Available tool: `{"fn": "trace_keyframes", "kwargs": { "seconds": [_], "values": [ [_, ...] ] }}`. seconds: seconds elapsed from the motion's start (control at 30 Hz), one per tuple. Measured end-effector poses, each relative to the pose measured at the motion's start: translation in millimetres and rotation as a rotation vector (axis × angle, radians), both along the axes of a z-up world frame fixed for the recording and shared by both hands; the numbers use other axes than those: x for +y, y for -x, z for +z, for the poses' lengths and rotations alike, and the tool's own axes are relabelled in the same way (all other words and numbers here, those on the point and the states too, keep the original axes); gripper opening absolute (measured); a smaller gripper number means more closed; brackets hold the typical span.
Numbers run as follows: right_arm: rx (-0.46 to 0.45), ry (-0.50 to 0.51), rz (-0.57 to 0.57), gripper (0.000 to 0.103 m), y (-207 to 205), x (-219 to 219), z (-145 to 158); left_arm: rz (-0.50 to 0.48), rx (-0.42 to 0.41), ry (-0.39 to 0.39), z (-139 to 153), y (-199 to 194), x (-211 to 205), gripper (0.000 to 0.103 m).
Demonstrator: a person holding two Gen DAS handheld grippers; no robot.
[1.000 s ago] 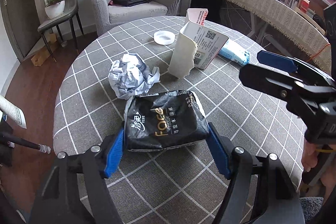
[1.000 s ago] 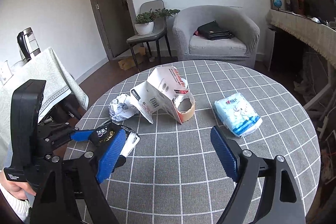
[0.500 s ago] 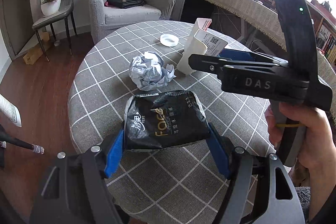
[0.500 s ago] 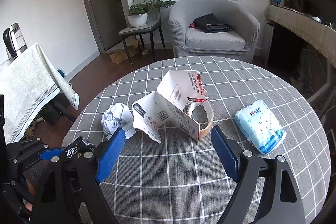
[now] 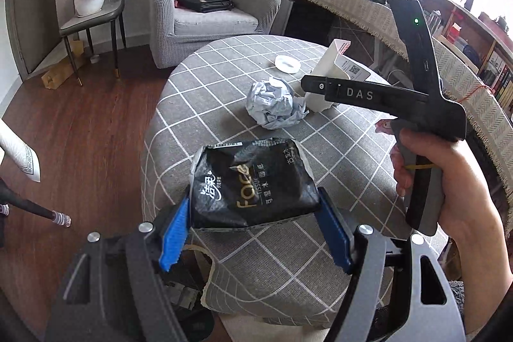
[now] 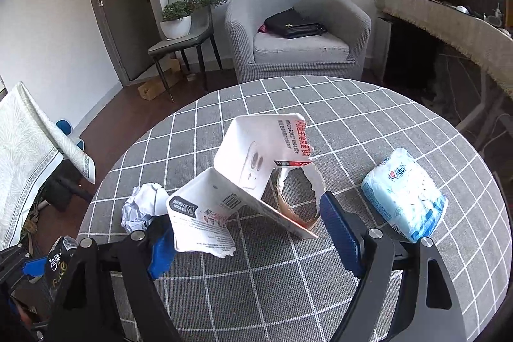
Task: Collect trash
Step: 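Grasp the torn white card box with the right gripper while the left lifts the pack, then release the tissue pack over the teal bin with the left gripper while the right carries the box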
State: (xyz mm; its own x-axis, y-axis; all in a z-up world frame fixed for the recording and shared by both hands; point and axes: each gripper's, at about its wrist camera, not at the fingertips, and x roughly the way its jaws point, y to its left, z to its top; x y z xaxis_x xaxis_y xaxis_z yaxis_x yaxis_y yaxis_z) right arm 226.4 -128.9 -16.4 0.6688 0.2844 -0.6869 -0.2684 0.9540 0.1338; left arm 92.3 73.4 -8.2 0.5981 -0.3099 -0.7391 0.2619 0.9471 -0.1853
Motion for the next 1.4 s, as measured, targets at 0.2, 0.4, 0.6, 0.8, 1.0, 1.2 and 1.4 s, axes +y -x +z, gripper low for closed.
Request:
{"fn": "trace_keyframes", "kwargs": {
  "seconds": [0.2, 0.4, 0.6, 0.8, 1.0, 1.2, 1.4],
  "values": [
    [-0.001, 0.038, -0.01, 0.057, -1, 6, -2, 0.017, -0.005, 0.008, 3, 8, 16, 0.075],
    [-0.031, 0.051, 0.002, 0.045, 4, 16, 4, 0.034, -0.025, 0.015, 9, 15, 30, 0.075],
    [-0.072, 0.053, 0.02, 0.045, 15, 21, 20, 0.072, -0.043, 0.019, 13, 19, 47, 0.075],
    [-0.112, 0.056, 0.025, 0.043, 21, 25, 31, 0.121, -0.059, 0.027, 19, 21, 66, 0.075],
    [-0.155, -0.008, 0.051, 0.043, 27, 27, 42, 0.165, -0.059, 0.021, 19, 20, 83, 0.075],
    [-0.167, -0.092, 0.113, 0.043, 33, 37, 52, 0.198, -0.059, 0.01, 17, 21, 99, 0.075],
    [-0.147, -0.13, 0.191, 0.043, 39, 57, 54, 0.218, -0.04, -0.025, 8, 22, 109, 0.075]
  ]
}}
